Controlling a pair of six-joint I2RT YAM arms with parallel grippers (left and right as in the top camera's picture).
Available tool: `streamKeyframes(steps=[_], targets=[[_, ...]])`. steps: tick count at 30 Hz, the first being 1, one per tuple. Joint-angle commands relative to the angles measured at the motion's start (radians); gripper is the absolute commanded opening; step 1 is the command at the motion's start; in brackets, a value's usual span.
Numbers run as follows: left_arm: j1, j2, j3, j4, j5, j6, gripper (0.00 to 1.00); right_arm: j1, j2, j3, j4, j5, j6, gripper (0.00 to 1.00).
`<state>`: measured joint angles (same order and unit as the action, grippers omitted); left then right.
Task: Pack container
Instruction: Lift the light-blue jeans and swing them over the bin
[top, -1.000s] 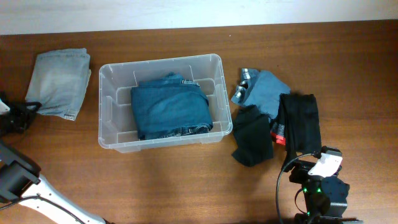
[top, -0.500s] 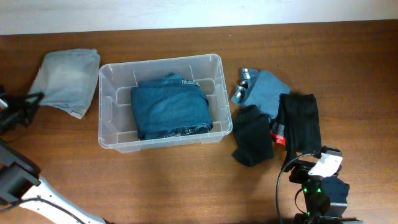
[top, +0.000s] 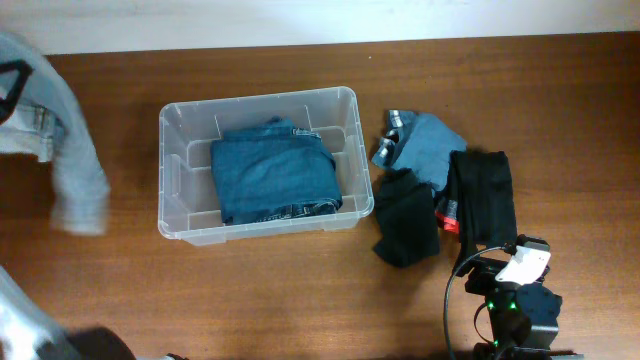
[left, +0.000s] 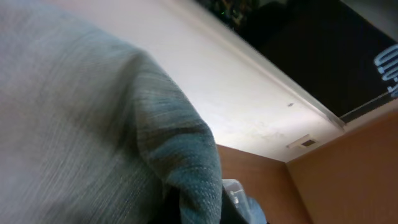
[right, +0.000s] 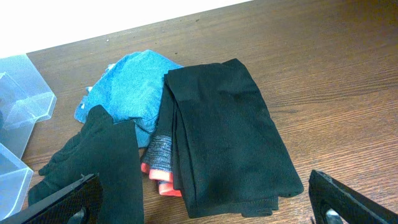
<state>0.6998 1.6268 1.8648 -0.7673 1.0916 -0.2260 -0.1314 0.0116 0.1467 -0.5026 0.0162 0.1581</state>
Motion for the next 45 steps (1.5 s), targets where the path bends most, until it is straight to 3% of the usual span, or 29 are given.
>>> streamKeyframes(steps=[1, 9, 18, 24, 31, 34, 38, 45], targets=[[-0.078, -0.132, 0.018, -0.015, -0.059, -0.078, 0.00, -0.006, -0.008, -0.006, -0.002, -0.005, 0.008, 0.98], [-0.260, -0.272, 0.018, -0.054, -0.230, -0.122, 0.00, -0.006, -0.008, -0.006, -0.002, -0.005, 0.008, 0.98], [-0.269, -0.283, 0.018, -0.061, -0.271, -0.116, 0.00, -0.006, -0.008, -0.006, -0.002, -0.005, 0.008, 0.98], [-0.229, -0.283, 0.018, -0.085, -0.461, -0.048, 0.00, -0.006, -0.008, -0.006, -0.002, -0.005, 0.008, 0.98], [-0.138, -0.283, 0.018, -0.241, -0.714, 0.077, 0.00, -0.006, -0.008, -0.006, -0.002, -0.005, 0.008, 0.98], [-0.124, -0.280, 0.018, -0.263, -0.741, 0.192, 0.00, -0.006, -0.008, -0.006, -0.002, -0.005, 0.008, 0.98], [-0.124, -0.259, 0.018, -0.267, -0.749, 0.228, 0.00, -0.006, -0.008, -0.006, -0.002, -0.005, 0.008, 0.98], [-0.123, -0.209, 0.018, -0.264, -1.093, 0.259, 0.00, -0.006, -0.008, -0.006, -0.002, -0.005, 0.008, 0.98]])
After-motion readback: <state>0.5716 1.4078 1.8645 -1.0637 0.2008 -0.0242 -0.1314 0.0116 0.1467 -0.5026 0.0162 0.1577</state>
